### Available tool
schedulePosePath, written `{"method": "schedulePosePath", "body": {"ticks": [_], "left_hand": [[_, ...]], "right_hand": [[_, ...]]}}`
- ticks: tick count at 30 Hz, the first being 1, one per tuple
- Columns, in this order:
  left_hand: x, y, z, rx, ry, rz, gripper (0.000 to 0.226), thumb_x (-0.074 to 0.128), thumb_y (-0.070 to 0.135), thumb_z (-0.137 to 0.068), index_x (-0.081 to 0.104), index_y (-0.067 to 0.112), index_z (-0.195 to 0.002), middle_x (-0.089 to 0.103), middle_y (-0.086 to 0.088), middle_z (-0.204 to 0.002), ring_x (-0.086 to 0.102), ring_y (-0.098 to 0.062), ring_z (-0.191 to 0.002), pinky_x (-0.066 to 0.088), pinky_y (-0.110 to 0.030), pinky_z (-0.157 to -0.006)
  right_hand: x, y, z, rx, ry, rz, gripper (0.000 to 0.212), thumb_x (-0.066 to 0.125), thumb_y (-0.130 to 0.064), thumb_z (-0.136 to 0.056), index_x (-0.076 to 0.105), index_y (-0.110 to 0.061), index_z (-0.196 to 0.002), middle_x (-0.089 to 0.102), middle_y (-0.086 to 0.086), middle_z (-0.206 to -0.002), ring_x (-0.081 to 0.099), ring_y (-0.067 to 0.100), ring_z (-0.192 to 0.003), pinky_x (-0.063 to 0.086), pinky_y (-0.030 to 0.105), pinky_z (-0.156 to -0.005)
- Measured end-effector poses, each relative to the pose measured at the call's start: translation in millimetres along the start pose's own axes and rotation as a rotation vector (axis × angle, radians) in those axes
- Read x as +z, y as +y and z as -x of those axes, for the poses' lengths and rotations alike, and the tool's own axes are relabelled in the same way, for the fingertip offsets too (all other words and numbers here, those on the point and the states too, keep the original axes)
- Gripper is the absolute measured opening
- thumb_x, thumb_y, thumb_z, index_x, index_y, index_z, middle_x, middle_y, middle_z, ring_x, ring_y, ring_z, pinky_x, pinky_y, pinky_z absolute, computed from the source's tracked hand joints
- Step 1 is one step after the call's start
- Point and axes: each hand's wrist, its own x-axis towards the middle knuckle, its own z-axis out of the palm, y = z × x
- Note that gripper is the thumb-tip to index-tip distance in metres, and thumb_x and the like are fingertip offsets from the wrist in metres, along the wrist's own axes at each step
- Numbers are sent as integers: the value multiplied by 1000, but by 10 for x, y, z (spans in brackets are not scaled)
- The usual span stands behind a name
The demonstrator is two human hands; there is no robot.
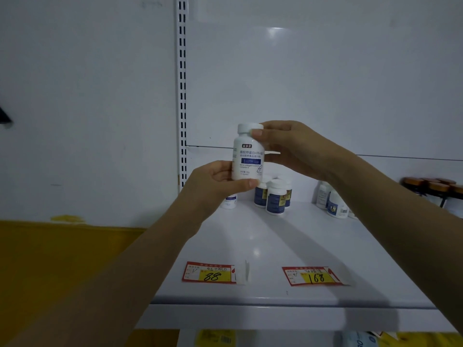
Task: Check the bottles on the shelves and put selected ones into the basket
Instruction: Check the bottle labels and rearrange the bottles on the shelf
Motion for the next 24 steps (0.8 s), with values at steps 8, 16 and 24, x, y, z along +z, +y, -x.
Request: {"method": "schedulePosePath", "body": {"ticks": [8, 16, 24], "left_hand": [[4, -7, -1, -74, -44, -32, 24, 71, 19, -78, 59, 27, -96, 65, 13, -89, 63, -4, -85, 49, -25, -84], [-39, -57, -34, 9, -46, -41, 37, 75, 7, -74, 60, 25, -102, 67, 18, -88, 67, 7, -73, 51, -8, -62], [-33, 15, -183, 323, 141, -98, 53, 78, -12, -63, 61, 22, -101, 66, 14, -102, 64, 0, -98, 51, -15, -86]], "right_hand": [[-12, 52, 11, 50, 30, 35, 19, 61, -24, -90, 70, -9, -97, 73, 0, -89, 68, 13, -84, 56, 25, -78], [63, -11, 75, 3, 61, 139, 23, 66, -18, -86, 65, -13, -109, 71, 1, -104, 68, 12, -97, 54, 27, -86], [348, 89, 385, -588, 306, 545, 39, 73, -10, -79, 58, -14, -114, 62, -5, -111, 58, 3, -106, 49, 19, -93]]}}
